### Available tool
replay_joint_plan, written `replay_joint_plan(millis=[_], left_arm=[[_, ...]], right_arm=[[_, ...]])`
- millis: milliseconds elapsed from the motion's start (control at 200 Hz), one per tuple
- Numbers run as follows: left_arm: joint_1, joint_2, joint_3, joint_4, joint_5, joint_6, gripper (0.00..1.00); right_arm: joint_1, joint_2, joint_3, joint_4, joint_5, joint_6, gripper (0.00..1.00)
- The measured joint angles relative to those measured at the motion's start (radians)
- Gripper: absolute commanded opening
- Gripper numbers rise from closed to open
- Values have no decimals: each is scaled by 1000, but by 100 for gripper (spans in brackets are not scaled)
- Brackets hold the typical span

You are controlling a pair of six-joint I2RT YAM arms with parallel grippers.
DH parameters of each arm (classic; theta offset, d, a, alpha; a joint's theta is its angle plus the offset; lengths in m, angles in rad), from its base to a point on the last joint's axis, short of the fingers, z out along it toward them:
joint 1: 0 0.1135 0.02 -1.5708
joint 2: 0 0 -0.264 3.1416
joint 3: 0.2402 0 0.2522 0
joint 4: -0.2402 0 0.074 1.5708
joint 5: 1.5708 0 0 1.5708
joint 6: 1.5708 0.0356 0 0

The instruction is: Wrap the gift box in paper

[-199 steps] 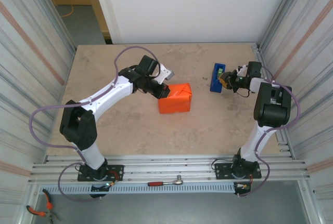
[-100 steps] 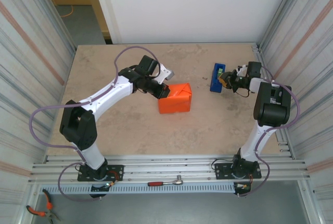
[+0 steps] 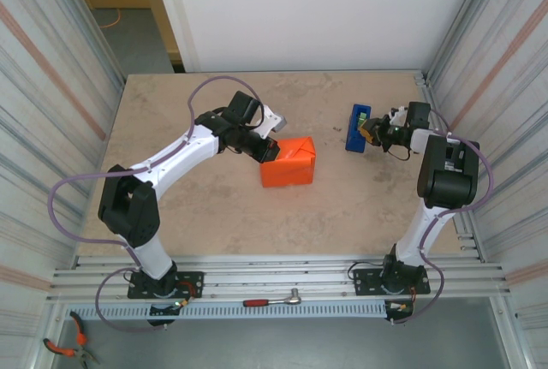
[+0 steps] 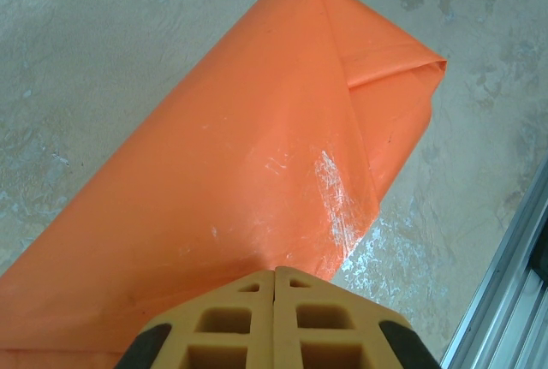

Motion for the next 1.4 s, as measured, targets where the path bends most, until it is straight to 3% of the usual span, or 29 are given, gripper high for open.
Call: replay_joint_plan(millis=[276,676,1403], left_arm=[[-1,0,0,0,-2,0,1],[-2,0,0,0,-4,0,0],[-2,0,0,0,-4,0,0]], right_arm=[[-16,0,-23,20,-15,28,0],[-13,-6,-36,60,-36,82,0],[29,-176,-118,104,-2,154,0]])
